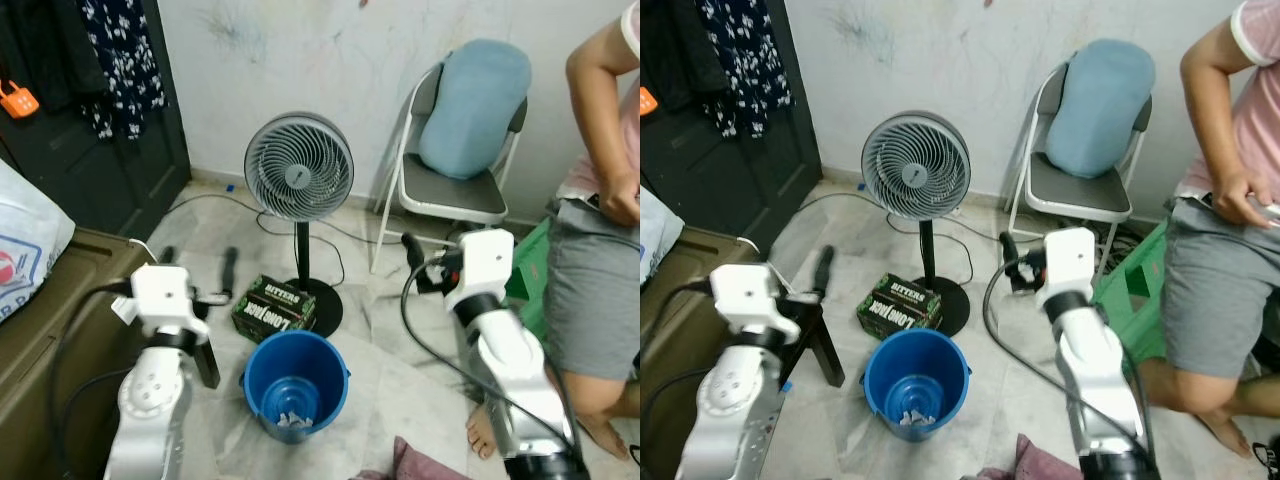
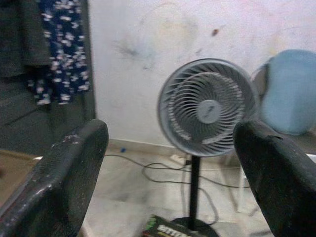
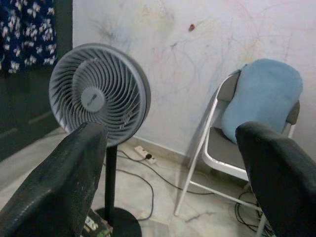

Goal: Clean up the room

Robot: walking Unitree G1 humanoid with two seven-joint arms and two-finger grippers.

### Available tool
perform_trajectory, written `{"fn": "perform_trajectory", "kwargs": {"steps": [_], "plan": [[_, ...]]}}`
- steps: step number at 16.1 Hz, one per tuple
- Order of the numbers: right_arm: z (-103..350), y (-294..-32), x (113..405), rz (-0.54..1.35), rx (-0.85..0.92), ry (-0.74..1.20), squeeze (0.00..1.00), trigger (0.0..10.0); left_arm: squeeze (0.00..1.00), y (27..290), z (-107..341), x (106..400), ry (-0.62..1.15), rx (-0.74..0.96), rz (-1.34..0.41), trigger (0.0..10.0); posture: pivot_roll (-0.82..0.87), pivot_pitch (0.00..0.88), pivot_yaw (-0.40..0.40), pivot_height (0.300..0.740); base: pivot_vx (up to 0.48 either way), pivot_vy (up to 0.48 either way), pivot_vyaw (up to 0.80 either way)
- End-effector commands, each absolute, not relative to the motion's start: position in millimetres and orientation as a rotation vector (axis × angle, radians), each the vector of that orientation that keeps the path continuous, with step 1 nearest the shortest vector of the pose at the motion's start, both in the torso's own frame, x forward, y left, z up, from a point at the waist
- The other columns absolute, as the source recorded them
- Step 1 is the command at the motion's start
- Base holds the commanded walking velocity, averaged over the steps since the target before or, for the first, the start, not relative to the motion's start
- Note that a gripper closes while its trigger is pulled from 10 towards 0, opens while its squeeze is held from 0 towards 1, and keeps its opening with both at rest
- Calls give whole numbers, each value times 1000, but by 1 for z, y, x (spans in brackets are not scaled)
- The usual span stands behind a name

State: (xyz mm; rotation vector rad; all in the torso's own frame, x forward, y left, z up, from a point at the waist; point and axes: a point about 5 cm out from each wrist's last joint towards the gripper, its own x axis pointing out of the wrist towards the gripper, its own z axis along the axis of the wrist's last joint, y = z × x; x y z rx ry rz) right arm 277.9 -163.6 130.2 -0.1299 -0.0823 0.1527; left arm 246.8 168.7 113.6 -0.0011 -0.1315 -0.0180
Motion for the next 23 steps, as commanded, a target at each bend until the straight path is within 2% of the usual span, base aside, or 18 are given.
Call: {"fn": "perform_trajectory", "kwargs": {"steps": [1,6,10,14,16,18,23], "plan": [[127,-163,278,124,-132,-85,0,10000,0,173,113,243,-128,7,16,10000,-29,0,-55,740,0,0,0],[126,-146,282,172,-113,-99,0,10000,0,180,112,236,-113,24,36,10000,-11,0,-54,740,0,0,0],[121,-141,273,182,-108,-100,0,10000,0,179,111,233,-98,36,7,10000,-26,0,-25,740,0,0,800],[126,-140,280,176,-114,-114,0,10000,0,177,118,247,-125,1,26,10000,-60,0,-39,740,0,0,800],[128,-147,283,168,-136,-117,0,10000,0,163,119,251,-144,43,-38,10000,-49,0,-36,740,0,0,800],[126,-150,281,168,-142,-114,0,10000,0,161,121,246,-143,38,-47,10000,-37,0,-26,740,0,0,800],[126,-144,285,163,-133,-116,0,10000,0,173,117,242,-116,47,-45,10000,-13,0,-41,740,0,0,800]]}}
